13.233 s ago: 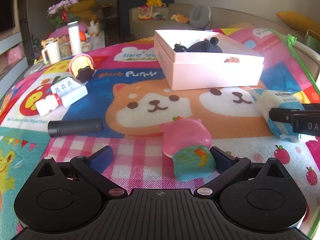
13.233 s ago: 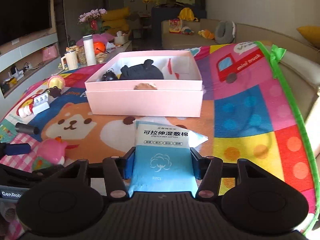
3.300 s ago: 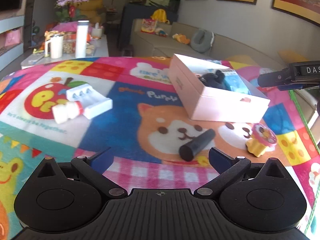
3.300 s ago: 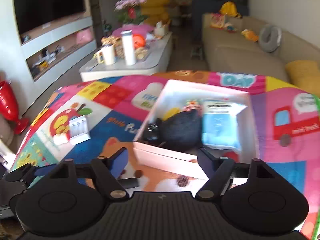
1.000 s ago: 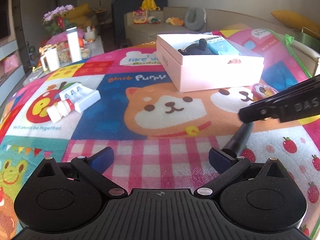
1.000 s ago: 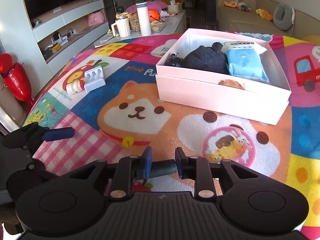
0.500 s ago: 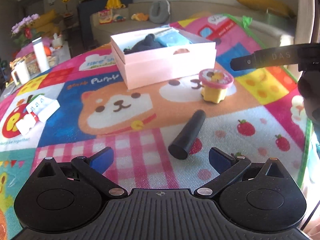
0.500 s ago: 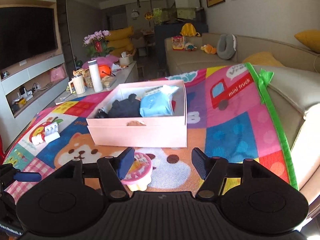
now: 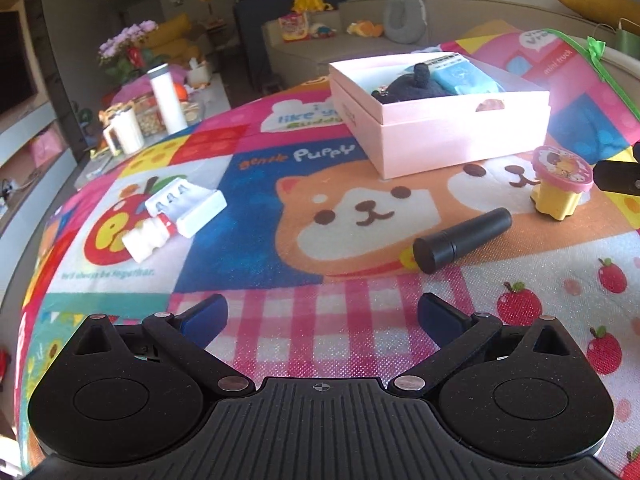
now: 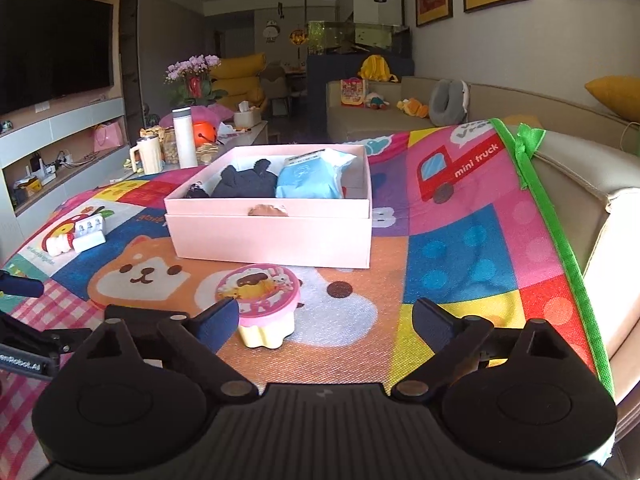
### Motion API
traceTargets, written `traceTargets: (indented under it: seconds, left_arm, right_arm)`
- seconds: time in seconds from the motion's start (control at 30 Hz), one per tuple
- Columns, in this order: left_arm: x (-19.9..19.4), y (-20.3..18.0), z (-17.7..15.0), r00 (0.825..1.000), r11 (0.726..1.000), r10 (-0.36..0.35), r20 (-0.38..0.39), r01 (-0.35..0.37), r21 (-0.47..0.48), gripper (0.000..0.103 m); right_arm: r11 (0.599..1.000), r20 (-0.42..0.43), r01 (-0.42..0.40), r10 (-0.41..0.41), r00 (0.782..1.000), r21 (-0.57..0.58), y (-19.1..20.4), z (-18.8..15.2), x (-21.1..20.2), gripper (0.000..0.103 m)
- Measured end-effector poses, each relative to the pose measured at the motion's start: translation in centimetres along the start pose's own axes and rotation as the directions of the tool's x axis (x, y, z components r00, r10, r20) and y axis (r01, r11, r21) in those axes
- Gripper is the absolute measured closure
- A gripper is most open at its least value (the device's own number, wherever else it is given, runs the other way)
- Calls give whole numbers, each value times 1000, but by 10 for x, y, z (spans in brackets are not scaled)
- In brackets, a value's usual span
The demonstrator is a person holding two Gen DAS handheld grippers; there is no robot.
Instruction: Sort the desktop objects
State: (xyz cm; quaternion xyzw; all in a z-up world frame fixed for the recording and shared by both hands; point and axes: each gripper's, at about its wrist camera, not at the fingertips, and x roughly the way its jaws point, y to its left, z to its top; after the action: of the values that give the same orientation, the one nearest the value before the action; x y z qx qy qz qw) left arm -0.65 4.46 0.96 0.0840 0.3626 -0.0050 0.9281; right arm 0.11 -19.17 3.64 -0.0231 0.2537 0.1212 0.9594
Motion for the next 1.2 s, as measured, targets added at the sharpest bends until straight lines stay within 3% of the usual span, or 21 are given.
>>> traceTargets:
  seconds: [0.1, 0.2, 0.23, 0.27, 0.3, 0.57, 0.77, 0.83, 0.87, 0.9, 1.2]
  left_arm:
    - [-1, -1, 0, 1000, 1000, -14, -1, 14, -5, 0]
    - [-6, -7, 2, 996, 995, -93, 7, 93, -24, 0]
    - [-7, -10, 3, 994, 993, -112, 13, 112, -22, 0]
    - [-8, -15, 4, 991, 992, -129, 21, 129, -14, 0]
    - [-7, -21, 6, 990, 990, -140, 29, 140, -3, 0]
    - [29, -54, 39, 987, 989, -137, 86, 141, -33, 0]
    - [59, -63, 62, 995, 996, -68, 71, 72, -45, 0]
    - [62, -64, 65, 995, 997, -67, 71, 70, -37, 3]
    - [62, -66, 65, 996, 998, -63, 69, 65, -27, 16]
    - [64, -67, 64, 996, 998, -67, 60, 68, -16, 23]
    - [43, -70, 52, 993, 995, -95, 75, 94, 22, 23]
  right_arm:
    - [998, 17, -34, 35, 999, -54, 12, 5, 9, 3]
    - [996, -41, -68, 65, 997, -60, 21, 9, 34, 8]
    - [995, -68, -79, 74, 995, -61, 23, 9, 42, 13]
    - [995, -95, -81, 74, 993, -66, 25, 10, 48, 34]
    - [994, -123, -85, 75, 990, -71, 25, 10, 53, 47]
    - [1000, -61, 25, -24, 998, 11, -6, 3, 34, 48]
    - [998, -59, 41, -38, 998, 50, -18, 0, 34, 48]
    - [998, -62, 38, -35, 997, 50, -18, 0, 35, 48]
    - [998, -63, 37, -34, 997, 52, -18, 0, 35, 48]
    - [998, -63, 34, -30, 998, 56, -19, -1, 36, 47]
    - [997, -84, 59, -56, 995, 44, -16, -1, 40, 47]
